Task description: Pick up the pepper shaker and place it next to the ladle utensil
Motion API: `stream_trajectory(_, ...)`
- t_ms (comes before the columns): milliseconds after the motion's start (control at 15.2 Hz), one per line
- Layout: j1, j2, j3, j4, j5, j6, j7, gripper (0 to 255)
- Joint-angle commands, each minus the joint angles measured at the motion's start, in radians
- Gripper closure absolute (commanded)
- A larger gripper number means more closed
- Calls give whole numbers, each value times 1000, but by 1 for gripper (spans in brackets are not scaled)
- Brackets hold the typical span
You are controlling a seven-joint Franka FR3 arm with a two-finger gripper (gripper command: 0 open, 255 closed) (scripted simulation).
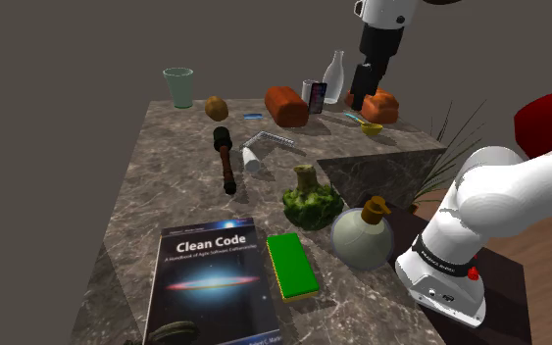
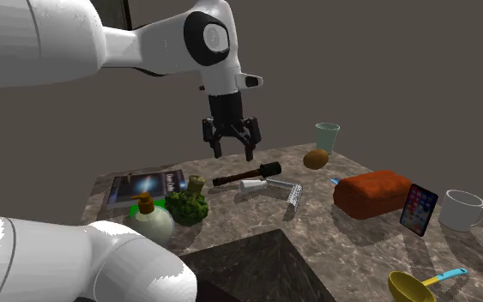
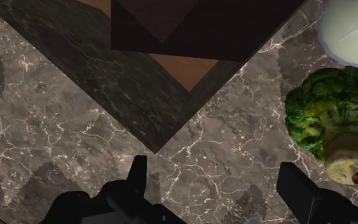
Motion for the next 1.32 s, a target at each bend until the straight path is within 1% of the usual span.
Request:
stream_trajectory(0,0,0,0,0,0,0,0,0)
stream_trajectory(330,-17,155,63,8,42,132,145,0)
stream_trajectory(660,-39,335,119,54,61,251,286,0)
stream_trajectory(924,-57,490,156,118,58,332,397,0)
stream_trajectory(1254,-72,692,186,229,32,409,536,0)
